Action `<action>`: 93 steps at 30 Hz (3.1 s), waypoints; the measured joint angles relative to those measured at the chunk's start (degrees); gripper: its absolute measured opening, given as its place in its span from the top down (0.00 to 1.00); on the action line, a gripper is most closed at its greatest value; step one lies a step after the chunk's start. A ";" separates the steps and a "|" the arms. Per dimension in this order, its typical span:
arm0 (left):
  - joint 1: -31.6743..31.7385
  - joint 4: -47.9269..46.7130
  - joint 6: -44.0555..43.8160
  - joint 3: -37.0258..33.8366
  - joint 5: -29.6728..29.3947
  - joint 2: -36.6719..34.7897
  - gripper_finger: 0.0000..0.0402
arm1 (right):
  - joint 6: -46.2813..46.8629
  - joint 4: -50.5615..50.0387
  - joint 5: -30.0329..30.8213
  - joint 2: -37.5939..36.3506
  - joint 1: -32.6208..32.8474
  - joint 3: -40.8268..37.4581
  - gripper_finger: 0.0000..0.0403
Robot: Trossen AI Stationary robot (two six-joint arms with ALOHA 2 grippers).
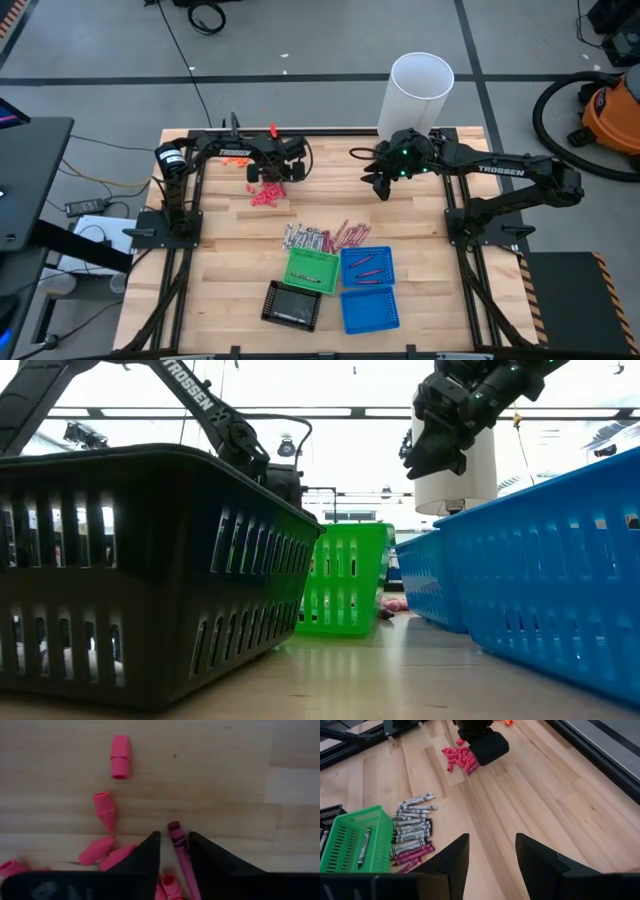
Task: Sort crayons
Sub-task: Put the violet crayon into the top blue bin
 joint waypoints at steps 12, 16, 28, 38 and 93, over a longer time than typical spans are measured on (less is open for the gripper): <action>-0.87 0.83 1.67 -0.13 0.21 0.03 0.98 | -0.11 0.15 -0.47 0.00 0.00 0.00 0.58; -0.99 1.48 2.95 -0.23 0.57 -0.93 0.97 | -0.11 0.08 -0.91 0.00 0.00 0.00 0.58; -2.67 8.80 11.24 -0.33 3.13 -5.18 0.97 | -0.56 0.10 -1.13 -0.02 0.00 0.00 0.58; -9.28 17.15 20.39 -0.20 5.84 -8.14 0.96 | -0.57 -1.38 -1.61 -0.02 0.00 0.00 0.58; -36.53 69.74 43.99 -0.20 2.67 7.90 0.84 | -1.61 -1.82 -4.57 -0.02 0.22 0.00 0.58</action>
